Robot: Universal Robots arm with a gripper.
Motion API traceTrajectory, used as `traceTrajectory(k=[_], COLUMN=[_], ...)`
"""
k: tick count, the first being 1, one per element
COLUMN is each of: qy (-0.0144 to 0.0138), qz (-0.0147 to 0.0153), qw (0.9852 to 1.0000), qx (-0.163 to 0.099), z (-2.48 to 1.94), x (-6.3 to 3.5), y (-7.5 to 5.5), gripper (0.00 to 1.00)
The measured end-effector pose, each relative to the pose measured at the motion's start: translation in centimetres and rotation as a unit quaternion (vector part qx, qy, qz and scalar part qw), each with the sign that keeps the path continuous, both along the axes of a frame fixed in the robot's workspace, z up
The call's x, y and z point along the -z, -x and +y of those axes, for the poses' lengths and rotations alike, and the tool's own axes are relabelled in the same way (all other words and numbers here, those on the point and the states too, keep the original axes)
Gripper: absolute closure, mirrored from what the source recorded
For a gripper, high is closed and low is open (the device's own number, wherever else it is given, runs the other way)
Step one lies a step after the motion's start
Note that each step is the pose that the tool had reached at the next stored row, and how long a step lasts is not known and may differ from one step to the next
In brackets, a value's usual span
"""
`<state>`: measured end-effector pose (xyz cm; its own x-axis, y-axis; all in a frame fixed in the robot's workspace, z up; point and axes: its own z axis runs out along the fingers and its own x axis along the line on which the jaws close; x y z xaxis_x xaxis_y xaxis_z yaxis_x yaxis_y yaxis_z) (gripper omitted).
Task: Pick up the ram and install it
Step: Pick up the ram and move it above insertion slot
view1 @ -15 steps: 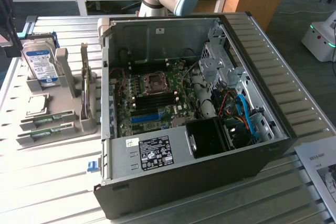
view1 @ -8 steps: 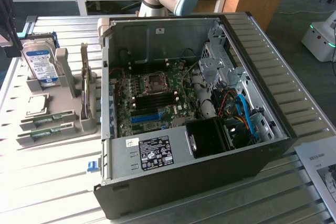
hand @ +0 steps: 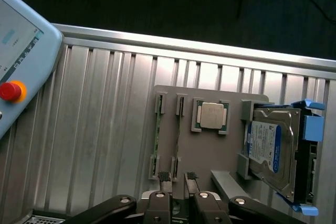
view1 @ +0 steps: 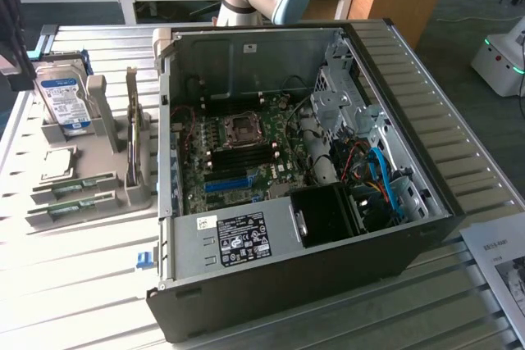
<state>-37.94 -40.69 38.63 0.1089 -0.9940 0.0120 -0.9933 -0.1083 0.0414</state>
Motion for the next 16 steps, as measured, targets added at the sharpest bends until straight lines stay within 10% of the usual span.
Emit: traceTrajectory(k=[16], qy=[-0.0050], qz=[-0.0003], qw=[1.0000], qx=[0.000], z=[0.00], x=[1.27], y=[0.0], gripper=[0.76])
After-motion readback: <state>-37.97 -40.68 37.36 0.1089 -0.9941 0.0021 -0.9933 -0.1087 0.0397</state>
